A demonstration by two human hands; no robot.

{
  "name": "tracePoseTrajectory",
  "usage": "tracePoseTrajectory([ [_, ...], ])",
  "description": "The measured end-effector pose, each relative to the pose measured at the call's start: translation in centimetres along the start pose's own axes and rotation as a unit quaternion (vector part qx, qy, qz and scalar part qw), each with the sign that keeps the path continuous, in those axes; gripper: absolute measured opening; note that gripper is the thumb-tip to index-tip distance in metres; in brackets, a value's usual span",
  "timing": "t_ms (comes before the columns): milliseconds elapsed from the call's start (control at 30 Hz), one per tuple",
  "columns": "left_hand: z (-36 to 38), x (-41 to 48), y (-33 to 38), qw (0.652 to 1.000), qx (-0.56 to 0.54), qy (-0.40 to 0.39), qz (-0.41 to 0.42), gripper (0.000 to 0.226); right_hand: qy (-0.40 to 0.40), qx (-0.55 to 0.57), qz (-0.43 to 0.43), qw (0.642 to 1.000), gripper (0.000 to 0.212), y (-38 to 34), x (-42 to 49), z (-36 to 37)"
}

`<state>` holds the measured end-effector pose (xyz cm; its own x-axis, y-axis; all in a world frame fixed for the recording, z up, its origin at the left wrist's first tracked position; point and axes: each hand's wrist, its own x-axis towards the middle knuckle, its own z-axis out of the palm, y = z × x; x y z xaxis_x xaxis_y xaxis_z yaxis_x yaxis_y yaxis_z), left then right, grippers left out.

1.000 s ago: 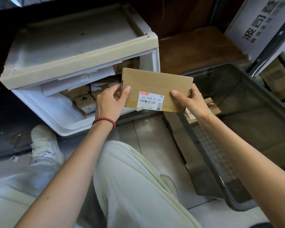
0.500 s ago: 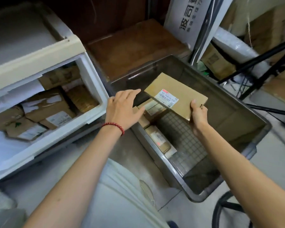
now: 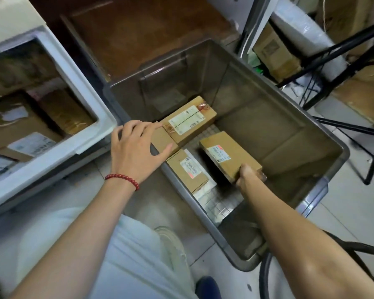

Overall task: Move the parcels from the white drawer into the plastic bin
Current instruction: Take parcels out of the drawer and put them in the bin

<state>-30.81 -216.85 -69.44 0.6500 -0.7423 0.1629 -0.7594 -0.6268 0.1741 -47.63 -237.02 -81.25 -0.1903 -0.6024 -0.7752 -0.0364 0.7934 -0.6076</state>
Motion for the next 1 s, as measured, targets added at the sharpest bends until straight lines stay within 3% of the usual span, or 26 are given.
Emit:
tracePoseTrajectory([
  [400,0.6,0.2,0.0,1.0,-0.02,0.009,-0.013,0.058,-0.057,-0.039,0.049,0.996,0.046,3.3,2.1,1.4],
  [567,0.6,0.1,0.0,0.999,-0.031,0.009,-0.017,0.059,-0.109,-0.057,0.074,0.99,0.025,4.4,1.2,1.3],
  [800,0.7,0.1,0.0,0.999,-0.036,0.004,-0.02,0.057,-0.128,0.055,0.078,0.987,0.059,6.2,0.1,2.7],
  [867,0.8,0.1,-0.1,0.999,-0.033,0.004,-0.021,0.057,-0.104,0.086,0.068,0.988,0.048,6.9,0.2,3.2],
  [933,0.9,0.0,-0.1,0.999,-0.033,0.004,-0.024,0.057,-0.088,0.104,0.07,0.988,0.022,7.5,0.4,3.6],
  [1000,0.8,0.0,0.0,0.999,-0.039,0.002,-0.024,0.057,-0.089,0.123,0.078,0.985,0.015,7.9,0.4,3.8],
])
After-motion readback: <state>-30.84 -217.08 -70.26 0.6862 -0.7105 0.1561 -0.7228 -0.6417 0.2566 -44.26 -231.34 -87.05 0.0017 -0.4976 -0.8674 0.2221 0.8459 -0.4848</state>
